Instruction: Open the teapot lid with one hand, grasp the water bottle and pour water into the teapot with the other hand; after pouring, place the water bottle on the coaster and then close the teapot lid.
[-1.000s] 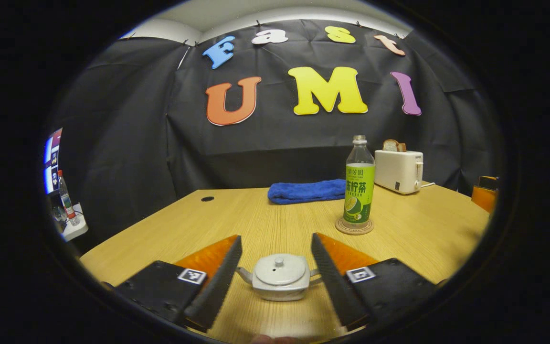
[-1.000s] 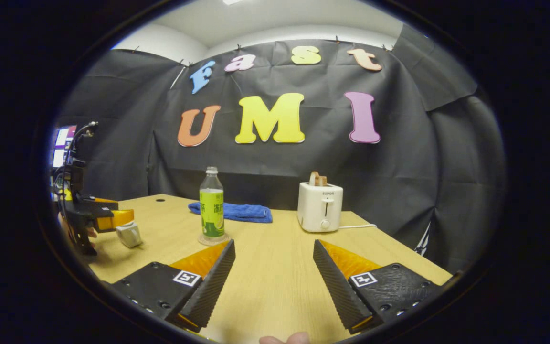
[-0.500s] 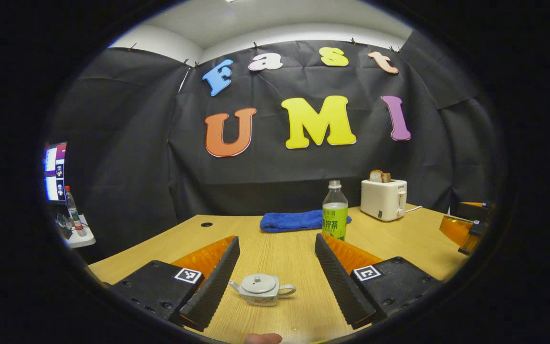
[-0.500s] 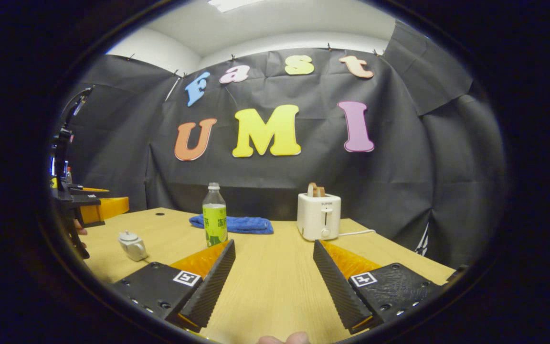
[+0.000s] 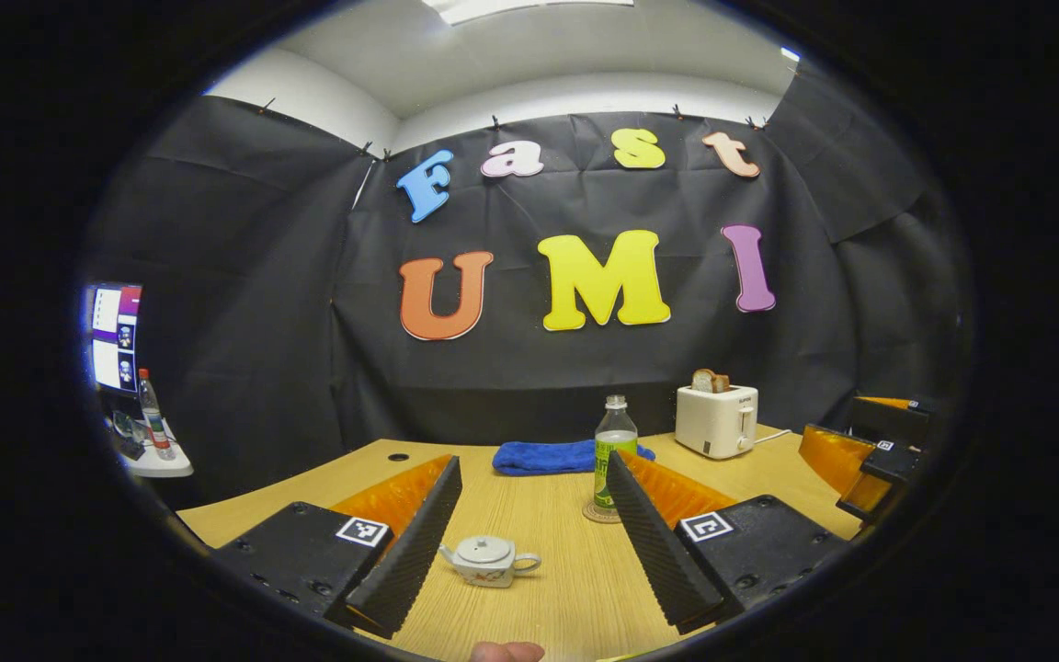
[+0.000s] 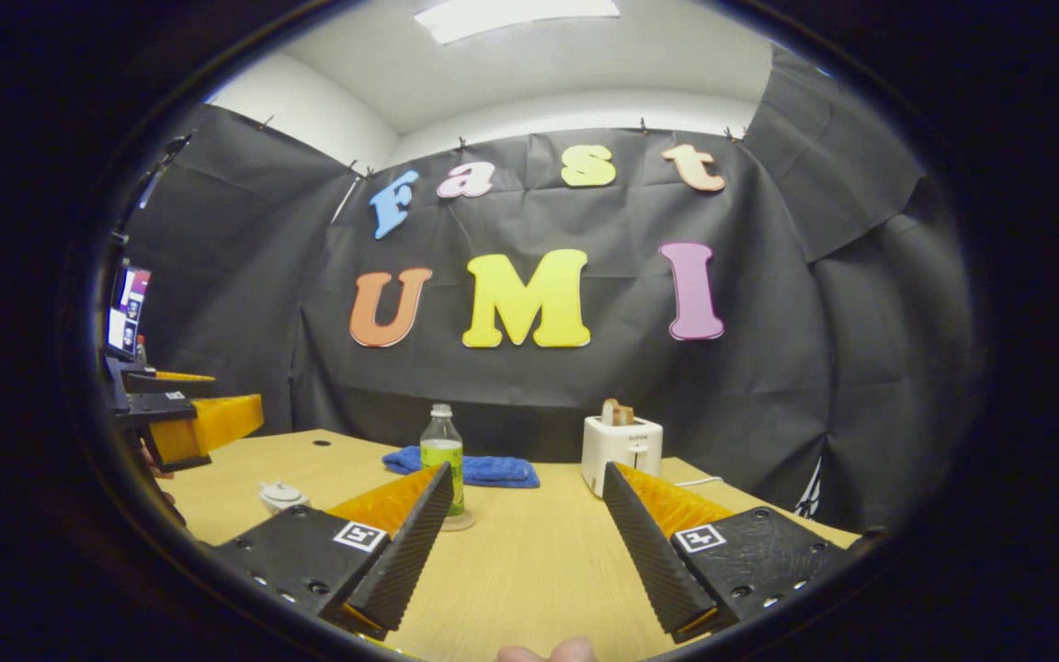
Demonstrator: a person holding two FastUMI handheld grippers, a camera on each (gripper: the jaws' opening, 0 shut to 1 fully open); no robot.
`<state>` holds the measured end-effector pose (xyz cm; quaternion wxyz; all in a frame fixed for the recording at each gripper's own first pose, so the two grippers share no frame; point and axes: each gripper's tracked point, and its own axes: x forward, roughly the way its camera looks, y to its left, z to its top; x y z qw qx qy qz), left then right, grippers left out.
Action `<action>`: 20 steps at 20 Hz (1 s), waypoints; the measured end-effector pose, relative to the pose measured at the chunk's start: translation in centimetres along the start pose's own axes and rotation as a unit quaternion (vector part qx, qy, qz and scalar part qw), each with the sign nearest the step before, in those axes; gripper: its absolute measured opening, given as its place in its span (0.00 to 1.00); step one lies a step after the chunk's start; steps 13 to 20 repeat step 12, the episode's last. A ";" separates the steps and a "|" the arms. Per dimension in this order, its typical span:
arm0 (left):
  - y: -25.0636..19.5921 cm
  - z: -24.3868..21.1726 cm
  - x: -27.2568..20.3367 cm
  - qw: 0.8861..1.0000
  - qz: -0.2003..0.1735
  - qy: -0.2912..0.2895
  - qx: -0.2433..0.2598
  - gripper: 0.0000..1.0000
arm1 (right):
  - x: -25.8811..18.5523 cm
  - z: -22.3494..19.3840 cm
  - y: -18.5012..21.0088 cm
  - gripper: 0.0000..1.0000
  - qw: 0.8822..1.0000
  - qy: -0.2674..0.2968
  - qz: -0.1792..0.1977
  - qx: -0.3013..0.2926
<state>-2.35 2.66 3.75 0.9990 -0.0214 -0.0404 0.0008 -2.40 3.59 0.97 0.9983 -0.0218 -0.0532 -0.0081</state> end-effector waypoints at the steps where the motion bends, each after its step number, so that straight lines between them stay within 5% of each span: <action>1: -0.1 -0.3 0.1 1.000 -0.003 0.007 -0.001 0.99 | -0.1 0.2 0.6 0.98 1.000 -0.001 0.003 0.001; 20: -1.0 -0.4 -0.1 1.000 -0.014 0.006 0.007 0.99 | 0.0 1.4 2.0 0.98 1.000 0.009 0.003 0.013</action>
